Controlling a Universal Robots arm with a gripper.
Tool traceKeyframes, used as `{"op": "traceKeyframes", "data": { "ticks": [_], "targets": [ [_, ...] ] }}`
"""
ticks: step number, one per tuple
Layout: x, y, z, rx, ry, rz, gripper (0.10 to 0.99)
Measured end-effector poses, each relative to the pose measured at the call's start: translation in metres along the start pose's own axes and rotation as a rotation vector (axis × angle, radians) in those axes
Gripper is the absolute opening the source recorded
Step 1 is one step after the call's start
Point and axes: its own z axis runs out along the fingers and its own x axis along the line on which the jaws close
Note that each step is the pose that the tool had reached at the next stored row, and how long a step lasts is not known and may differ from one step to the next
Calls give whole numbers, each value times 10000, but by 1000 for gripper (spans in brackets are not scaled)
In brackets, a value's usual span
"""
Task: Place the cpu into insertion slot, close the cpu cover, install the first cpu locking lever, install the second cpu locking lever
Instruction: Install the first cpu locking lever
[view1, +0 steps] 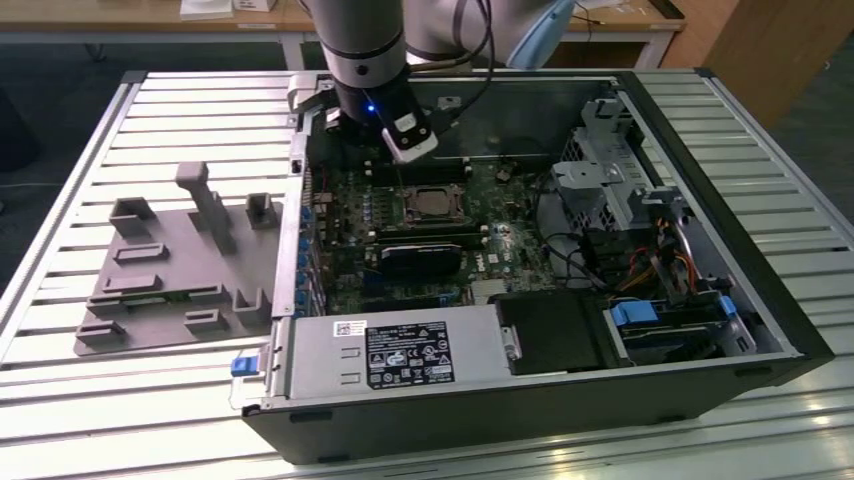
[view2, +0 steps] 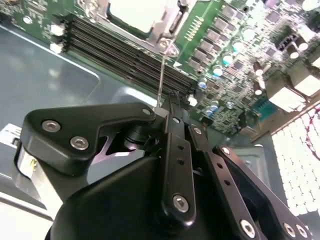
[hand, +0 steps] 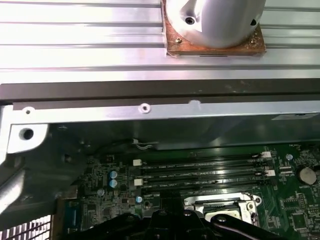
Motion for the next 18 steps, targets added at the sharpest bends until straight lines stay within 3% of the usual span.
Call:
{"op": "traceKeyframes", "data": {
  "ticks": [12, 18],
  "targets": [
    [-304, 17, 34, 3, -12, 36, 102],
    [-322, 18, 36, 2, -13, 39, 102]
  ]
}}
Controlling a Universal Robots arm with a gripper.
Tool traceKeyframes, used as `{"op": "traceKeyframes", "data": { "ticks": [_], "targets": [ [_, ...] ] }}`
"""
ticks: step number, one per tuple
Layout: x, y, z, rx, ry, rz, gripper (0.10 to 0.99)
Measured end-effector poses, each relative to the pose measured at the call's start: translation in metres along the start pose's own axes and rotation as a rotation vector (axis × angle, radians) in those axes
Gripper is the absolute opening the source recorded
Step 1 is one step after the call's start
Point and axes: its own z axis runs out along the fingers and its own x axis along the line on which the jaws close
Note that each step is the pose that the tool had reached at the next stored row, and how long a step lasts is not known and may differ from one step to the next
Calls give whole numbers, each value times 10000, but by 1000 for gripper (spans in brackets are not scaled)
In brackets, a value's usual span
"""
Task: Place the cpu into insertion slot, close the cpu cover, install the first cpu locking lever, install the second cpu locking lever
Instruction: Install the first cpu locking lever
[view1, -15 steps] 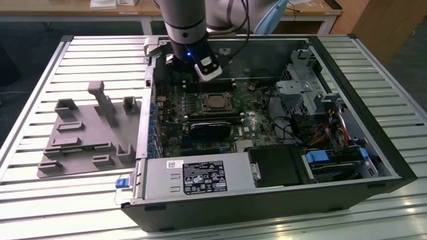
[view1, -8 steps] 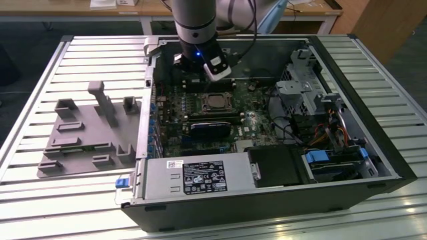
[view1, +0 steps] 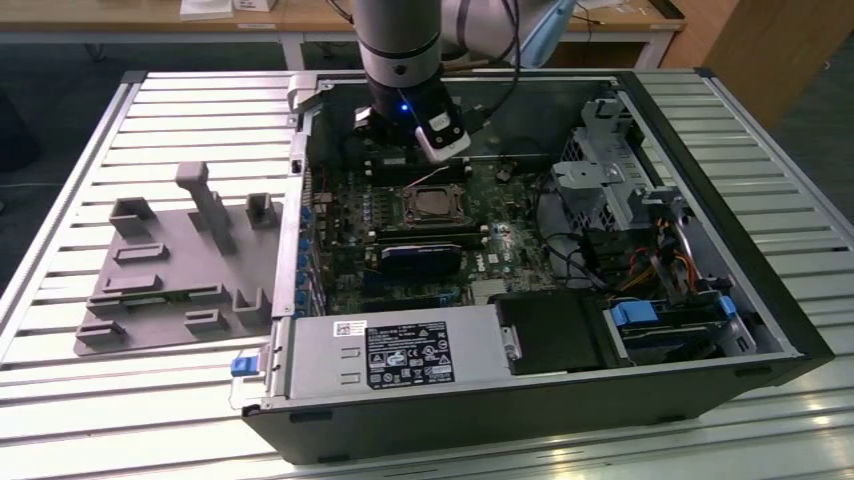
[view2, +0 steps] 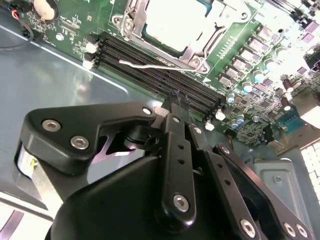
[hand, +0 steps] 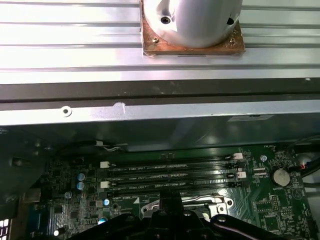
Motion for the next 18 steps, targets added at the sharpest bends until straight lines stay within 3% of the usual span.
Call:
{"op": "traceKeyframes", "data": {
  "ticks": [4, 11, 18],
  "targets": [
    [0, -2, 6, 50, -56, 11, 102],
    [13, -16, 46, 204, -440, 152, 102],
    [-4, -20, 63, 438, -548, 347, 102]
  ]
}}
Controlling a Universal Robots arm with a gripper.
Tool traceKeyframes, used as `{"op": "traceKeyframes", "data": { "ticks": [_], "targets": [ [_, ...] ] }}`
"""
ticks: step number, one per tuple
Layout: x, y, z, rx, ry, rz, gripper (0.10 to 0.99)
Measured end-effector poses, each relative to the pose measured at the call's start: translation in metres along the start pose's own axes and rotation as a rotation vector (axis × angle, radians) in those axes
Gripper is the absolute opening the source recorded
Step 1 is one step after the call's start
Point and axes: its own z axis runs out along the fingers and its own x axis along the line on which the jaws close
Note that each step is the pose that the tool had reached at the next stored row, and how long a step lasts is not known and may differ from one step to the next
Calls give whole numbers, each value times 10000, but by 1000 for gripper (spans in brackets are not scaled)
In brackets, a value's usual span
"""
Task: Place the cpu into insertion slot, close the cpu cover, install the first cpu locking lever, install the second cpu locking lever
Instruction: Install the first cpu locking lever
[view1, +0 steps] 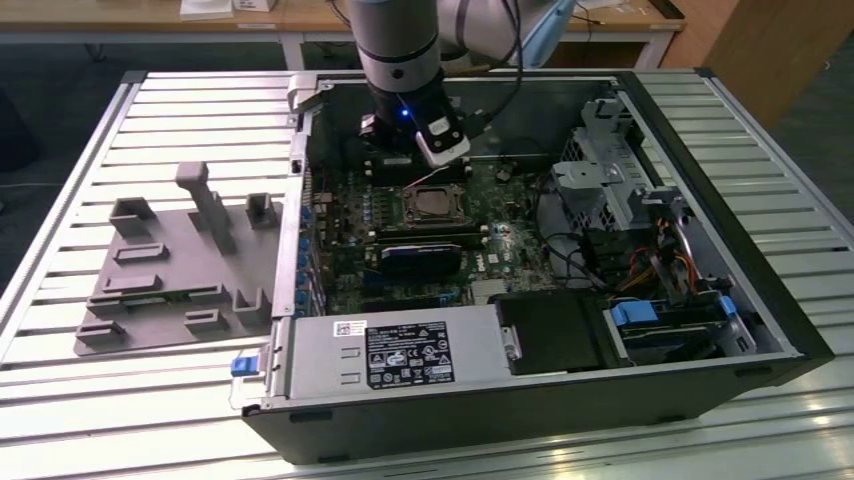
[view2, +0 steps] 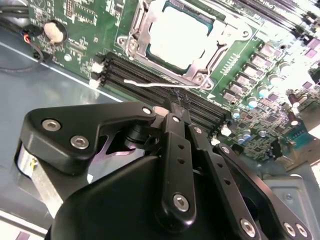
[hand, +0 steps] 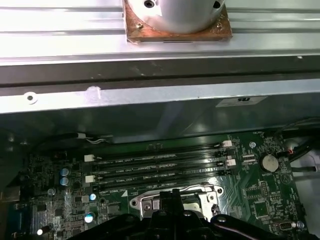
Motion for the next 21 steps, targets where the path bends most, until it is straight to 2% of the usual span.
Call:
{"op": "traceKeyframes", "data": {
  "ticks": [15, 21],
  "targets": [
    [-143, 29, 101, 116, -197, 660, 102],
    [-160, 71, 134, 227, -271, 860, 102]
  ]
}}
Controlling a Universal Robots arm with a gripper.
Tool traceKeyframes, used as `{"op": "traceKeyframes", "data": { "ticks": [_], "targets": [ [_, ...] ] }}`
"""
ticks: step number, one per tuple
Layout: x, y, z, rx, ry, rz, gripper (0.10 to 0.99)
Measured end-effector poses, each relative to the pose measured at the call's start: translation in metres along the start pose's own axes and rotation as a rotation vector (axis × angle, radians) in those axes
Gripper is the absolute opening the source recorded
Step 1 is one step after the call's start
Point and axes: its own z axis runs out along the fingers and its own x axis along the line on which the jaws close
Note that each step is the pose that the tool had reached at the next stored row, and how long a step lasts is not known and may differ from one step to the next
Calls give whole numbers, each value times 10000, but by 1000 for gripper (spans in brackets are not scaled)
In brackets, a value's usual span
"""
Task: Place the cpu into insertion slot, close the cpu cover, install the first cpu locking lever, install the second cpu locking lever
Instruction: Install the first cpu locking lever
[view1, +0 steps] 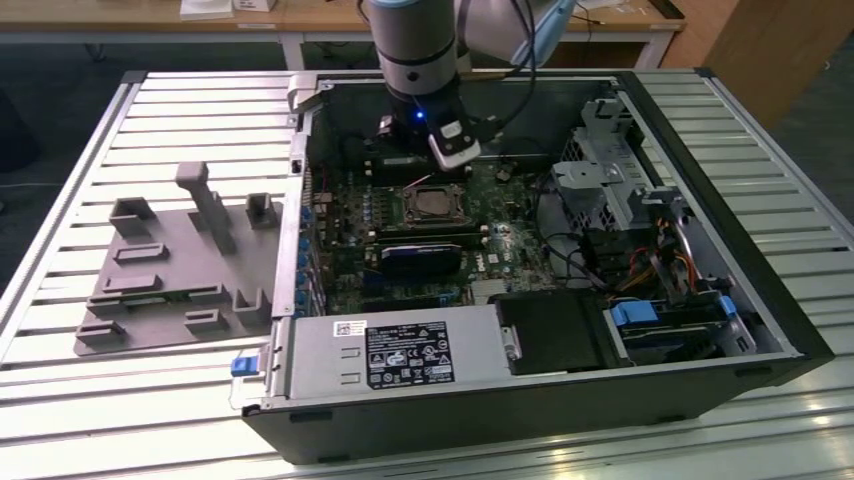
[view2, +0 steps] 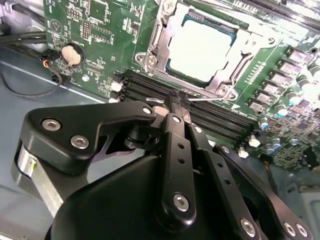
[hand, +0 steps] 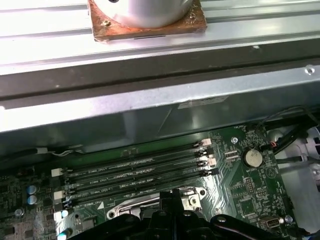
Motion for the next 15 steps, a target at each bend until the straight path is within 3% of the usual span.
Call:
{"op": "traceKeyframes", "data": {
  "ticks": [15],
  "targets": [
    [37, 92, 104, 410, -172, 295, 102]
  ]
}}
